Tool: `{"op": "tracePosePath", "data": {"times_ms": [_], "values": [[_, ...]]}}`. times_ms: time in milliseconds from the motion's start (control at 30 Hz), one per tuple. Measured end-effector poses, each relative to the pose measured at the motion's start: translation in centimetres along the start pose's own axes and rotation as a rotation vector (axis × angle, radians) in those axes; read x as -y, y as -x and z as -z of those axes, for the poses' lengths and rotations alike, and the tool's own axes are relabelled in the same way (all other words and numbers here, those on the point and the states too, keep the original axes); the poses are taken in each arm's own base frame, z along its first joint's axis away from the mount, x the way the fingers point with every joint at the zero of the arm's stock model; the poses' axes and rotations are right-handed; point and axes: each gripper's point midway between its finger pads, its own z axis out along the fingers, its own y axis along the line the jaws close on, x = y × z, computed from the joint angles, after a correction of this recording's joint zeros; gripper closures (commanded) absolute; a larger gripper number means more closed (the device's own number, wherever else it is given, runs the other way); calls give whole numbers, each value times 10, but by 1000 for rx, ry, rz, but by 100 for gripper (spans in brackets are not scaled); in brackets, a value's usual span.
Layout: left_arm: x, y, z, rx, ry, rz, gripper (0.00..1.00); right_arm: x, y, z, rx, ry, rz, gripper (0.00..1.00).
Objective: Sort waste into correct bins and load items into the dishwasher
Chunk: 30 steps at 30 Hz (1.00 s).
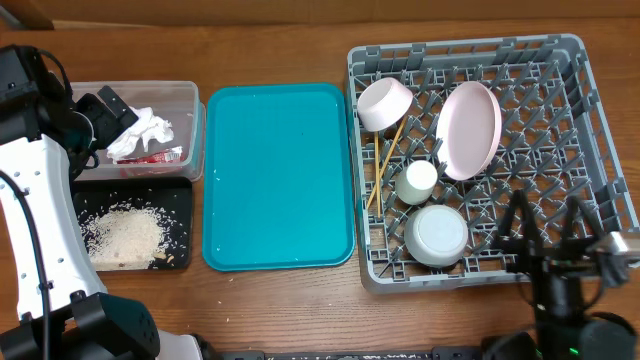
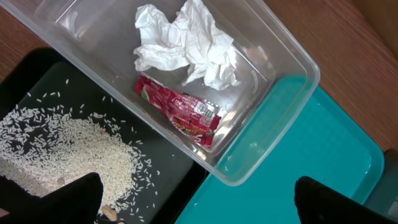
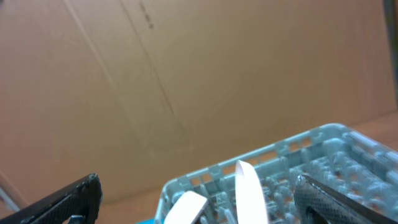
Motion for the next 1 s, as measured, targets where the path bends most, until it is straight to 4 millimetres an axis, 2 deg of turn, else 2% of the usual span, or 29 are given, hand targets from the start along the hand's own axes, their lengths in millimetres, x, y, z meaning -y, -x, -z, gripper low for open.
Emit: {"op": "tracePosePath", "data": {"times_ms": [167,467,1000], "values": [[0,0,0,0,0,0,0,26,-58,-12,7,-1,-107,0],[0,0,0,0,0,0,0,61,-129,-14,-144,-87,-132,0],[0,0,0,0,0,0,0,58,-134,-14,-172,-58,-44,0]]}}
